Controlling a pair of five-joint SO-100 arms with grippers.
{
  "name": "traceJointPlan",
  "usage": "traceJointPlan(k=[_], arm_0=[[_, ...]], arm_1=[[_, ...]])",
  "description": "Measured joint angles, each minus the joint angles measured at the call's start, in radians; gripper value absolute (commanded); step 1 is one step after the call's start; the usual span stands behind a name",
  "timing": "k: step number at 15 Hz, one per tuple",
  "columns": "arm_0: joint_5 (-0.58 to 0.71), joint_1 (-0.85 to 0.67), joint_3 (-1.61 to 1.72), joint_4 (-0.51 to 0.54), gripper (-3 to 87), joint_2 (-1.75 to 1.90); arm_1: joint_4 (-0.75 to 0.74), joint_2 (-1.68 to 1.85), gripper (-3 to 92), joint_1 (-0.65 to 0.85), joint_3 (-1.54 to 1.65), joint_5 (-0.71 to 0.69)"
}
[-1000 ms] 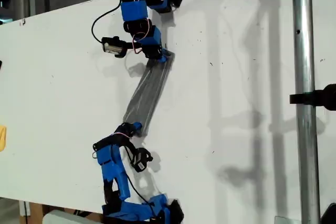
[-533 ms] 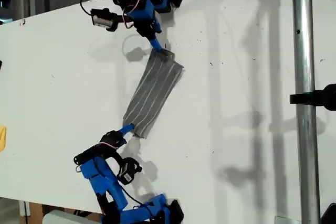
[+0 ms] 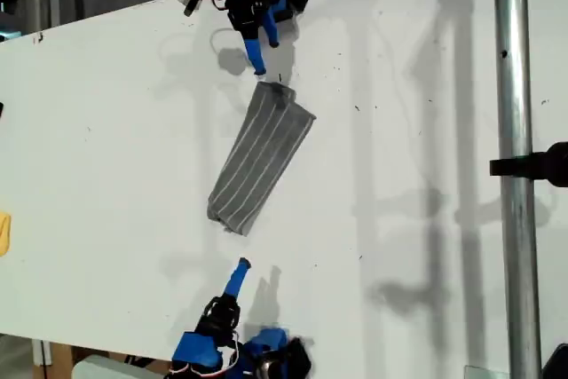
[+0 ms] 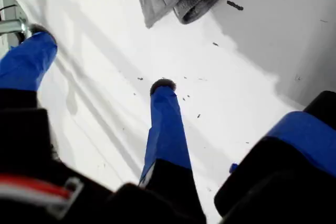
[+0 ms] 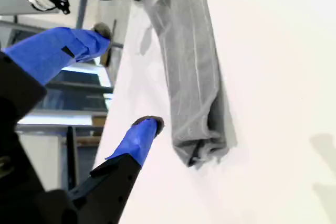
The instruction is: Grasp corners of a towel and fold twice.
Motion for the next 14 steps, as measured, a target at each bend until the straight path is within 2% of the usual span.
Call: traceJointPlan(k=[3, 4, 7, 10, 14], arm_0=[[-0.262, 0.201, 0.532, -0.087, 22.4, 0.650], [-0.285, 0.239, 0.618, -0.104, 16.8, 0.796], [-0.319, 0.265, 0.726, -0.146, 15.6, 0.868], [-0.359, 0.291, 0.854, -0.227, 15.6, 0.873], [-0.370, 0.310, 0.856, -0.195, 17.3, 0.873]], arm_1=[[-0.002, -0.009, 43.8, 0.003, 0.002, 0.051], [-0.002, -0.012, 43.6, 0.003, 0.002, 0.058], [-0.028, -0.186, 46.8, 0.002, 0.002, 0.117], [-0.252, -0.635, 45.4, 0.008, 0.002, 0.172], [-0.549, -1.063, 41.5, 0.083, -0.015, 0.161]])
